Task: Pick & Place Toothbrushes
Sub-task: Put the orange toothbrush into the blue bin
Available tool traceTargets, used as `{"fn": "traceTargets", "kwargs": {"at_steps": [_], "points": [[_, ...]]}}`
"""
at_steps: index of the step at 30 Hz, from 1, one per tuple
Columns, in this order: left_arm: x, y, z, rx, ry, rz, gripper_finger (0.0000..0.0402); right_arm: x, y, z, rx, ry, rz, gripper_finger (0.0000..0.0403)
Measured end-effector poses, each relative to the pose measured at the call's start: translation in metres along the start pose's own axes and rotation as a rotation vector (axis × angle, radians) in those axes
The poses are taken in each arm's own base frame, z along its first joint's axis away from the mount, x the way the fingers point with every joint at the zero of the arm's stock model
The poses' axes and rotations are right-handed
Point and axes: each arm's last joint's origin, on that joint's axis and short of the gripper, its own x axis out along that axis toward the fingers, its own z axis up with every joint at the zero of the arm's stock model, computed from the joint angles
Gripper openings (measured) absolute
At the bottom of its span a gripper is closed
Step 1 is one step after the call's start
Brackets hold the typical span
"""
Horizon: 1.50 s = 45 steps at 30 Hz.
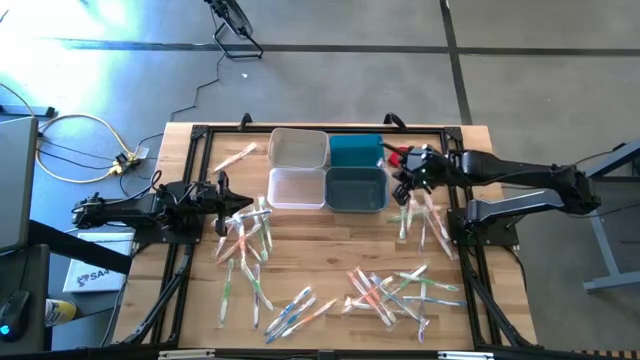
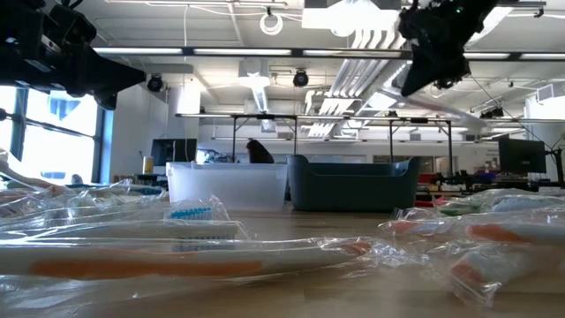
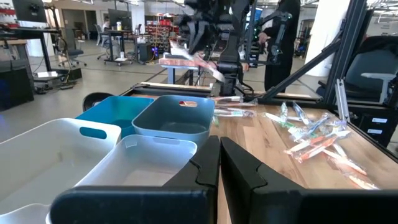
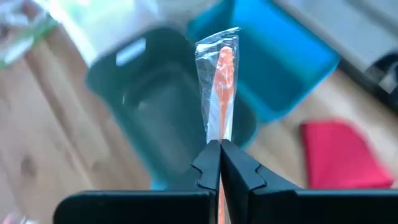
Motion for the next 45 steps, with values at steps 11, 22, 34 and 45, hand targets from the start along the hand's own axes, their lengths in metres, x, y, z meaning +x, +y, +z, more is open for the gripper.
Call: {"fn": "traceTargets", "kwargs": {"at_steps": [11,22,34,45], "points": [[0.000,0.000,0.000,0.000,0.000,0.000,0.0010,-0.005,0.005,0.027,-0.049,-0.296,-0.044,0.0004],[0.000,0.000,0.000,0.000,0.000,0.000,0.0010,0.018,0.019,0.048,-0.102,-0.428,-0.066,0.0003],[0.000,0.000,0.000,0.000,0.000,0.000,0.0010,0.051,0.025,0.070,-0.166,-0.567,-0.104,0.0003],[0.000,0.000,0.000,0.000,0.000,0.000,0.0010,0.076,0.011,0.103,-0.181,-0.485,-0.099,0.0003]]}}
